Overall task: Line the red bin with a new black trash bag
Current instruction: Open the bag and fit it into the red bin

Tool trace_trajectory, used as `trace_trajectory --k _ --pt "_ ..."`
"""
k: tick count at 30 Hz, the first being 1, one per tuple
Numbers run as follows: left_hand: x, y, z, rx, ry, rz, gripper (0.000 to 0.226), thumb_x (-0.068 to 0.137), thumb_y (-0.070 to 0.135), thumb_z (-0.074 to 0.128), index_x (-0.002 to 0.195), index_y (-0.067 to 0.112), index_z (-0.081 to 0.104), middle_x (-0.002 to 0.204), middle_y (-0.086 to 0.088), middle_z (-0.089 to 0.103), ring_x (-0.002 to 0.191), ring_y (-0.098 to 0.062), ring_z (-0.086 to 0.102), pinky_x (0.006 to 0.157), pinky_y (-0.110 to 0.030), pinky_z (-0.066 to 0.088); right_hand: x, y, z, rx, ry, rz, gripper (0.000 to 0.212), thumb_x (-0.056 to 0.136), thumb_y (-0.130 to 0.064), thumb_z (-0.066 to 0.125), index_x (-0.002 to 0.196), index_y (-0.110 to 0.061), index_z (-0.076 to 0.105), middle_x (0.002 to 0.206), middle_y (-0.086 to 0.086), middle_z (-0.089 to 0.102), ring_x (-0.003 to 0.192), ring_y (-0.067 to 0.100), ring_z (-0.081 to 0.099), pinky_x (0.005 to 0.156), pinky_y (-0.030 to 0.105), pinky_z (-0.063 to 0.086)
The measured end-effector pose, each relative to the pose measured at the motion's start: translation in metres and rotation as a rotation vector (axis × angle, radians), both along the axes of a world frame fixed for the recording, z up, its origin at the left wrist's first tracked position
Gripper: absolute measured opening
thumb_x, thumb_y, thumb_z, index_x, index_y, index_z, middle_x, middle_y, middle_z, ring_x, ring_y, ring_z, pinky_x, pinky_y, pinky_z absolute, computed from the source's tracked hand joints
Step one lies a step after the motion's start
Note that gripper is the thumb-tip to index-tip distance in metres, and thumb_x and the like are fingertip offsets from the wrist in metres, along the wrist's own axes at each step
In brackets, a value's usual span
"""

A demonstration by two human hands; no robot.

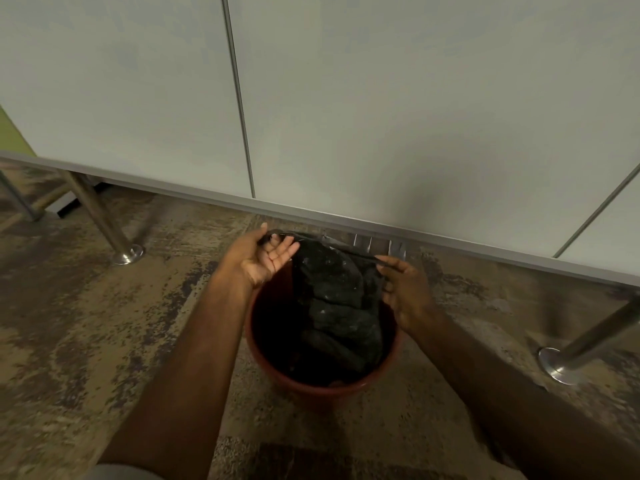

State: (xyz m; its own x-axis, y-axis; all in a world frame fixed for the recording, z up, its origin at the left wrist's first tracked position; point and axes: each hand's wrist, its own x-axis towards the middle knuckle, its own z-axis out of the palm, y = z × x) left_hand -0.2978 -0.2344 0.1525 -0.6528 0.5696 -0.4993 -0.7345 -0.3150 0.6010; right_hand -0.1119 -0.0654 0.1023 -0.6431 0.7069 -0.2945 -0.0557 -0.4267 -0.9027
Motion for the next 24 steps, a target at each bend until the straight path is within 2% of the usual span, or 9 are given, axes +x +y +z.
trace_trajectory --k 4,8,11,13,15,18,20,21,24 --pt "-0.006 0.000 -0.006 -0.006 -0.081 -0.014 0.030 0.104 0.017 0.047 0.080 0.001 0.054 0.057 -0.012 0.061 0.065 -0.020 0.065 0.046 -0.037 0.062 -0.001 0.021 -0.009 -0.034 -0.075 -0.100 0.027 0.095 0.005 0.045 0.095 -0.015 0.063 0.075 0.008 0.066 0.040 0.010 0.062 0.040 0.022 0.050" --pt "-0.014 -0.002 -0.020 -0.082 -0.035 -0.044 0.028 0.103 0.002 0.040 0.080 -0.002 0.054 0.044 -0.012 0.064 0.035 -0.015 0.064 0.037 -0.020 0.054 -0.003 0.037 -0.012 -0.076 -0.052 -0.109 0.036 0.094 0.011 0.038 0.097 -0.017 0.060 0.071 0.007 0.069 0.041 0.013 0.064 0.039 0.022 0.052" --pt "-0.029 -0.016 -0.029 -0.057 0.041 -0.134 0.013 0.092 -0.002 0.055 0.081 0.005 0.055 0.041 -0.003 0.058 0.021 -0.003 0.046 0.025 -0.011 0.036 0.004 0.057 -0.012 -0.006 -0.178 0.058 0.037 0.094 0.006 0.037 0.099 -0.020 0.065 0.050 -0.001 0.061 0.028 0.010 0.044 0.031 0.015 0.034" --pt "-0.041 -0.032 -0.037 -0.063 0.240 -0.354 0.020 0.082 0.011 0.067 0.099 0.003 0.061 0.055 -0.005 0.059 0.021 -0.002 0.037 0.022 -0.010 0.028 0.007 0.066 -0.016 0.097 -0.279 0.222 0.036 0.097 -0.002 0.039 0.098 -0.020 0.070 0.051 -0.003 0.056 0.027 0.006 0.030 0.030 0.011 0.021" --pt "-0.054 -0.045 -0.041 -0.282 0.556 -0.701 0.035 0.084 0.021 0.069 0.116 0.007 0.069 0.067 -0.012 0.063 0.029 -0.003 0.040 0.027 -0.014 0.032 0.002 0.068 -0.017 0.243 -0.359 0.283 0.031 0.099 -0.008 0.044 0.099 -0.018 0.073 0.058 0.000 0.063 0.033 0.009 0.043 0.034 0.014 0.032" --pt "-0.063 -0.047 -0.051 -0.748 1.004 -0.988 0.027 0.080 0.033 0.077 0.099 0.014 0.080 0.089 -0.033 0.072 0.062 -0.028 0.062 0.060 -0.037 0.052 -0.014 0.071 -0.016 0.644 -0.503 0.273 0.025 0.097 -0.009 0.053 0.106 -0.013 0.075 0.095 0.012 0.074 0.081 0.024 0.068 0.072 0.035 0.055" --pt "-0.064 -0.040 -0.060 -0.816 1.005 -0.866 0.023 0.085 0.026 0.076 0.099 0.008 0.079 0.104 -0.036 0.072 0.088 -0.043 0.070 0.085 -0.053 0.055 -0.023 0.071 -0.020 0.757 -0.532 0.265 0.025 0.096 -0.007 0.056 0.112 -0.008 0.074 0.104 0.010 0.073 0.095 0.023 0.066 0.080 0.029 0.052" --pt "-0.063 -0.035 -0.066 -0.804 0.952 -0.740 0.026 0.088 0.022 0.073 0.105 0.003 0.076 0.105 -0.036 0.072 0.090 -0.044 0.070 0.084 -0.053 0.057 -0.028 0.071 -0.024 0.735 -0.537 0.231 0.025 0.095 -0.004 0.055 0.111 -0.006 0.074 0.104 0.011 0.073 0.093 0.021 0.066 0.077 0.025 0.051" --pt "-0.062 -0.015 -0.081 -0.751 0.686 -0.362 0.021 0.096 0.016 0.063 0.106 -0.001 0.069 0.083 -0.021 0.069 0.059 -0.025 0.065 0.047 -0.027 0.058 -0.048 0.065 -0.036 0.515 -0.518 0.052 0.029 0.090 0.009 0.051 0.110 0.004 0.071 0.097 0.016 0.069 0.070 0.018 0.060 0.052 0.013 0.049"
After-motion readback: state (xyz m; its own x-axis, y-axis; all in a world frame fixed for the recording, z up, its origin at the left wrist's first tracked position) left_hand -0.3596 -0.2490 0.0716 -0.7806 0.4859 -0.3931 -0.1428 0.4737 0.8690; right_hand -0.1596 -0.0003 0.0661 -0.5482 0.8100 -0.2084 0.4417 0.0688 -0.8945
